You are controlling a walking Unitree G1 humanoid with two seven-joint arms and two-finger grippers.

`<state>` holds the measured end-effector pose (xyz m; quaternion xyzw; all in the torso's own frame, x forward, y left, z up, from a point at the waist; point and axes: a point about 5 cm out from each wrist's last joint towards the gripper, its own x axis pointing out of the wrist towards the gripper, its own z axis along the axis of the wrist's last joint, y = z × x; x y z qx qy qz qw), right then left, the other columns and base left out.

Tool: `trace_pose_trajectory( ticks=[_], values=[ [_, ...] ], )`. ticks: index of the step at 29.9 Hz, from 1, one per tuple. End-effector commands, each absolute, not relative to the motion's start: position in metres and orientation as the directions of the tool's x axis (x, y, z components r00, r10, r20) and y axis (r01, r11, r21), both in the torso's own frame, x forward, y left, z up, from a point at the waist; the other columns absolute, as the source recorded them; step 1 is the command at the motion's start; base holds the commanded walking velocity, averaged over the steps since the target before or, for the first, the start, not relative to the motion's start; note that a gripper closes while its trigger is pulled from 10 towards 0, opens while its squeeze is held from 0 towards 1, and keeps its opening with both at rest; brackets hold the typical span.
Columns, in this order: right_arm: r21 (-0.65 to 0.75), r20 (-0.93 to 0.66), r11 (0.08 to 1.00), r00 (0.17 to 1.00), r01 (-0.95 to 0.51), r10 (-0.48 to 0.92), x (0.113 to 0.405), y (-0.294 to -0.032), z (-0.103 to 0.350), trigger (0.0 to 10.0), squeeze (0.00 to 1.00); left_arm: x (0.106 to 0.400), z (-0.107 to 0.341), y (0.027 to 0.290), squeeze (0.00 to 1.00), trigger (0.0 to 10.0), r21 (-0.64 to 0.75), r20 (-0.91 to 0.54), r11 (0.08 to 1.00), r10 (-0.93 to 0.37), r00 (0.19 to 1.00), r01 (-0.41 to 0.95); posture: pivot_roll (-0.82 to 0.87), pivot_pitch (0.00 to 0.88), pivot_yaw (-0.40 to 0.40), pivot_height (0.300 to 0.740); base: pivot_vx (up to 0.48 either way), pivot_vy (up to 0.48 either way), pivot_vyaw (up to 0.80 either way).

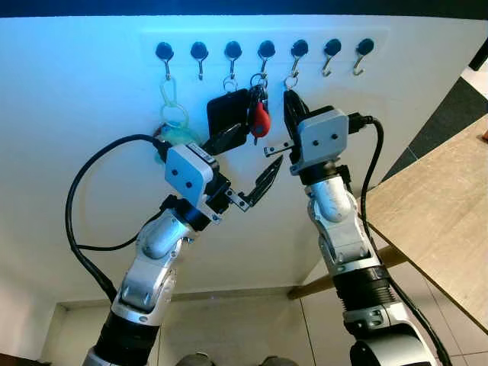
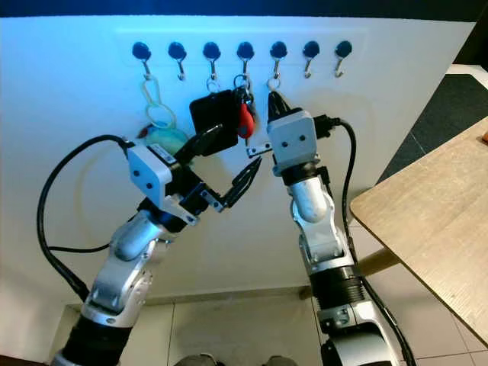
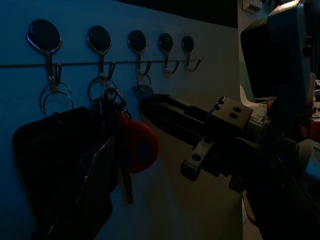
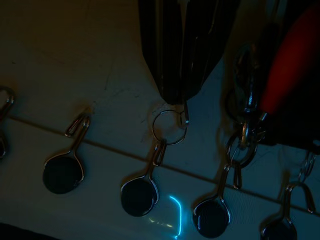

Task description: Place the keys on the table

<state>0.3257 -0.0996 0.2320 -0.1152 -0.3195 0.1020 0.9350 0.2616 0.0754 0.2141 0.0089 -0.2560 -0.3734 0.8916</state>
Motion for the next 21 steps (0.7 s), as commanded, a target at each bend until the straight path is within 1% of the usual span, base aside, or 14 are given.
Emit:
trace_pose_trajectory(
  ticks=[1,5,16,21],
  values=[
    [-0.262,0.587,0.958,0.768,-0.118,0.256,0.324,-0.100,0.235,0.0,0.00,0.260,0.215,0.075,0.00,10.0,0.221,0.448,0.719,-0.675,0.586,0.659,0.06,0.109,-0.034,0.740,0.000,0.000,0.00],
    [-0.257,0.609,0.959,0.750,-0.122,0.258,0.322,-0.098,0.240,0.0,0.00,0.260,0.216,0.075,0.00,10.0,0.223,0.448,0.719,-0.676,0.585,0.659,0.05,0.109,-0.033,0.740,0.000,0.000,0.00],
    [-0.234,0.706,0.961,0.655,-0.143,0.270,0.309,-0.091,0.263,0.0,0.00,0.260,0.216,0.076,0.00,10.0,0.224,0.449,0.718,-0.676,0.585,0.659,0.06,0.111,-0.031,0.740,0.000,0.000,0.00],
    [-0.233,0.719,0.959,0.635,-0.164,0.283,0.304,-0.085,0.266,0.0,0.00,0.259,0.216,0.076,0.00,10.0,0.224,0.449,0.717,-0.677,0.583,0.660,0.05,0.111,-0.031,0.740,0.000,0.000,0.00]
  ],
)
